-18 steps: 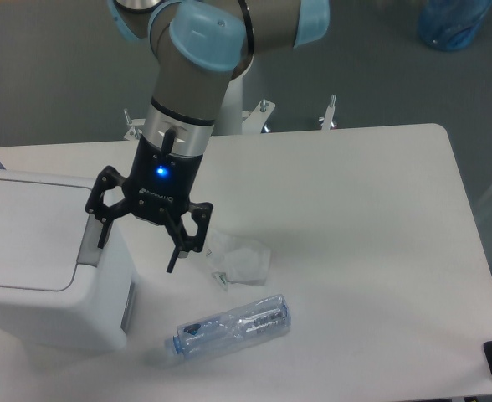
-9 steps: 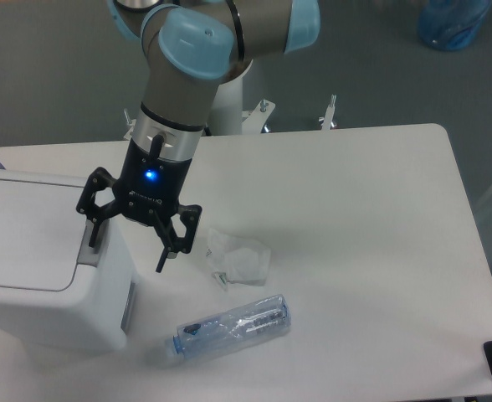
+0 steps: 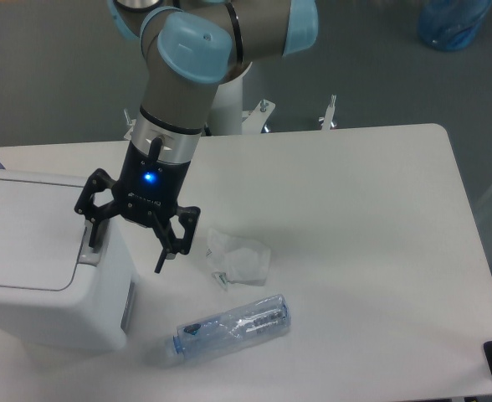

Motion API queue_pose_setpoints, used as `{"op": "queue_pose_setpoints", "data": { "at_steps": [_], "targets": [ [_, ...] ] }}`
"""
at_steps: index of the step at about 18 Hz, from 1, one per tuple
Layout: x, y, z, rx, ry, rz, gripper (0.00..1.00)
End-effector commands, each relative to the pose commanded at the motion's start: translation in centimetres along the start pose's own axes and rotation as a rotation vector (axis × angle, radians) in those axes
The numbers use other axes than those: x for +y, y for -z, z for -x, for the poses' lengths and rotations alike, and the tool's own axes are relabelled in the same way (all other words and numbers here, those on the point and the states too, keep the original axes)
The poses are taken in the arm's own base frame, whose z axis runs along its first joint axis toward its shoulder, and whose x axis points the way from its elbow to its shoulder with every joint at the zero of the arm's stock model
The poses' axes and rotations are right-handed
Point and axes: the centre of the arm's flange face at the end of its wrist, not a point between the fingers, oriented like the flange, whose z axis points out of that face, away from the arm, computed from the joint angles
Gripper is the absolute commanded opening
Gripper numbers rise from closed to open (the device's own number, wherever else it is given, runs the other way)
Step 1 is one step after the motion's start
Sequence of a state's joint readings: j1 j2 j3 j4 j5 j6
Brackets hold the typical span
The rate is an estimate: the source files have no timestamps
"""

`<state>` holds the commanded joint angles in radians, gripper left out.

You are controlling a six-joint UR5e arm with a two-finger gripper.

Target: Open the trash can

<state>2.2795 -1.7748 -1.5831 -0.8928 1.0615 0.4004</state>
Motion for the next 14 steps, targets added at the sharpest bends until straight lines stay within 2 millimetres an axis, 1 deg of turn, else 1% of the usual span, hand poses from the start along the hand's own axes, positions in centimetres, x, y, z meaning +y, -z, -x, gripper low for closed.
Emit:
{"op": "queue_pose_setpoints", "data": {
  "at_steps": [9, 12, 14],
  "targets": [
    [-0.1, 0.0, 0.1, -0.001, -0.001, -0.001, 1.0],
    [-1.7, 1.3, 0.0, -0.009, -0.008, -0.036, 1.0],
    [-2.8, 3.0, 0.7, -0.025, -0.007, -0.068, 1.0]
  ]
}}
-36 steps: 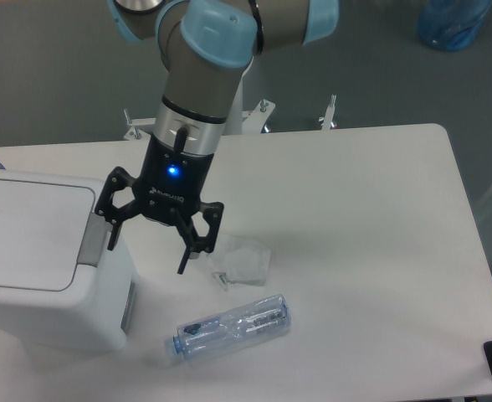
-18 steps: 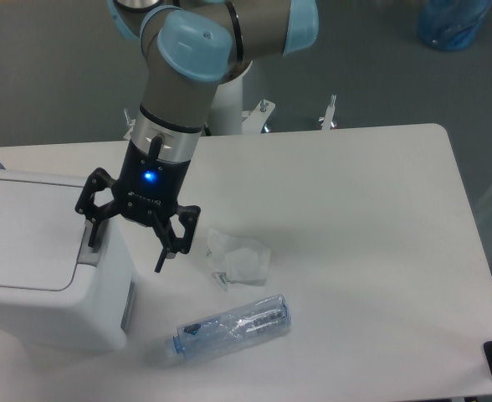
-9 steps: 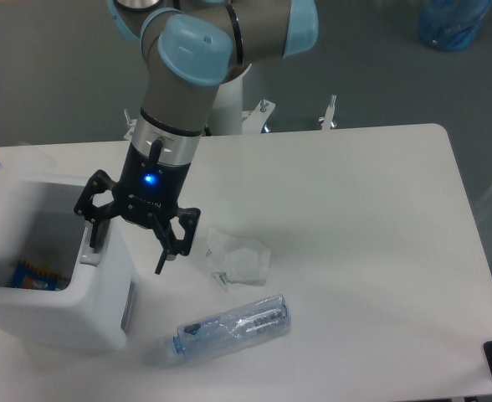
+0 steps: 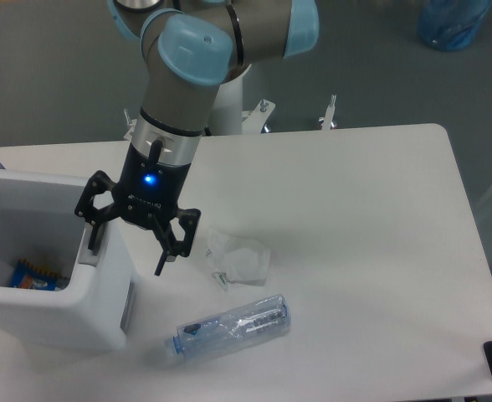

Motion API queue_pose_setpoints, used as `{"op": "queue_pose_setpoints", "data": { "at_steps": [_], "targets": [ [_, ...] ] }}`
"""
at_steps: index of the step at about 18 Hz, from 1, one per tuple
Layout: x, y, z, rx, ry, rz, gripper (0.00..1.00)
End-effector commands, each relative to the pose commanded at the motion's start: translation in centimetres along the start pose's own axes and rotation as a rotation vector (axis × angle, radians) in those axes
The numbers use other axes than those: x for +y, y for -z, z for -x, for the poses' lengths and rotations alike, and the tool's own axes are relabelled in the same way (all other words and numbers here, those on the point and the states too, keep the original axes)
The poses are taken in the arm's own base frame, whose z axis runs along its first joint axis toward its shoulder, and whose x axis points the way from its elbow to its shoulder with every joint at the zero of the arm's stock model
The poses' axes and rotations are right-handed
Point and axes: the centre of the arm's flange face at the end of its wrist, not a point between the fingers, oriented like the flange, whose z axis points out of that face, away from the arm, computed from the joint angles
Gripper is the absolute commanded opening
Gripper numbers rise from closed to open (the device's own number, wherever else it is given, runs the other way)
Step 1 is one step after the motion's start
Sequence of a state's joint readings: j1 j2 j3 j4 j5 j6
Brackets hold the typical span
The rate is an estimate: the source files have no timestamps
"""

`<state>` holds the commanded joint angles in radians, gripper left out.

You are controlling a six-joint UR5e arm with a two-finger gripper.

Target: Open the trash can

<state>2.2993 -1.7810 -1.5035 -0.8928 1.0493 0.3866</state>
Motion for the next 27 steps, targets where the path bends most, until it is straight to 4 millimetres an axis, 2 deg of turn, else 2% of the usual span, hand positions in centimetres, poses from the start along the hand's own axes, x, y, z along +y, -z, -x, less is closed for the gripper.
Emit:
{"op": "queue_pose_setpoints", "data": {
  "at_steps": [2, 4, 9, 12, 15, 18, 23, 27],
  "targets": [
    [-0.6, 1.7, 2.7, -0.031, 0.022, -0.029, 1.0],
    [-0.1, 2.3, 6.8, -0.062, 0.061, -0.035, 1.0],
    [2.8, 1.8, 18.8, -0.121, 0.122, -0.02, 1.0],
    [5.0, 1.4, 24.3, -0.154, 0.094, 0.002, 1.0],
    [7.8, 0.8, 28.8, -0.162, 0.032, 0.035, 1.0],
    [9.7, 0.6, 31.2, -0.164, 0.011, 0.051, 1.0],
    [12.2, -0.9, 32.5, -0.23, -0.081, 0.2, 1.0],
    [12.3, -1.0, 32.6, -0.246, -0.097, 0.224, 1.0]
  ]
}}
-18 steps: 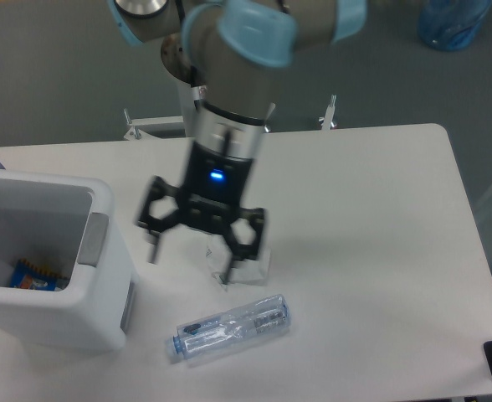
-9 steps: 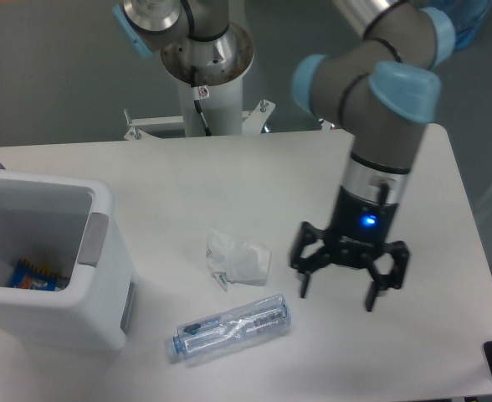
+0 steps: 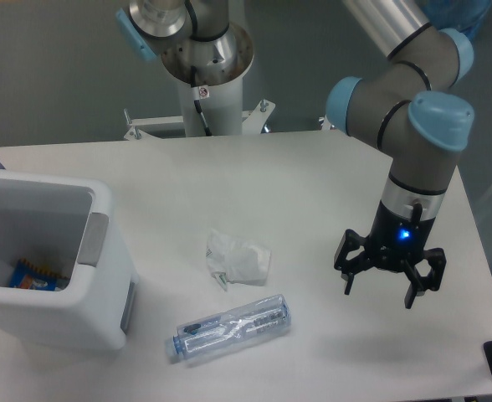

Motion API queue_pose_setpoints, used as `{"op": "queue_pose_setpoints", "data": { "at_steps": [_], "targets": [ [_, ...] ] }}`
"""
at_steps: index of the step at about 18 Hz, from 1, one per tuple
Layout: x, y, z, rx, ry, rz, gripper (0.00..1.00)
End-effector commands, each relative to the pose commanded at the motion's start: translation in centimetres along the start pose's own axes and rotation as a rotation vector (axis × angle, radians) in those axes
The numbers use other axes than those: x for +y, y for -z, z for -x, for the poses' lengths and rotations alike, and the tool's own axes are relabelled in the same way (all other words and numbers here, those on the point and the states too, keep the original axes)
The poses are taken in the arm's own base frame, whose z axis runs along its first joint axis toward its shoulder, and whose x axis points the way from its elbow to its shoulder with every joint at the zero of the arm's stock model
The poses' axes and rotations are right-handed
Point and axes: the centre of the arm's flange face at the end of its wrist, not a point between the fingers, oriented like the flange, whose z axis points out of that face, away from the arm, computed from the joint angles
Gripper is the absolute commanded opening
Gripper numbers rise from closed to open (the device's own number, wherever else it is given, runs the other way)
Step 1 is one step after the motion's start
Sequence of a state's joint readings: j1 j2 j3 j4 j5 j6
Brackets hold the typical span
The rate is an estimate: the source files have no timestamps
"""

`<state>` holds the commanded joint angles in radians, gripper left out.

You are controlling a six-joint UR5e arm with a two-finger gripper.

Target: Open the trash can

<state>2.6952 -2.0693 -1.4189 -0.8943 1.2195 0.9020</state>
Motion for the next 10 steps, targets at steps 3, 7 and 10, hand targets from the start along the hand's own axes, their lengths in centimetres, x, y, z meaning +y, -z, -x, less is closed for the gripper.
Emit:
{"op": "queue_pose_setpoints", "data": {
  "at_steps": [3, 7, 10],
  "targets": [
    [-0.1, 0.4, 0.1, -0.012, -0.034, 0.001, 1.0],
    [0.7, 0.1, -0.1, -0.033, -0.294, 0.074, 1.0],
    [2.3, -1.1, -0.9, -0.011, -0.441, 0.131, 1.0]
  ]
}}
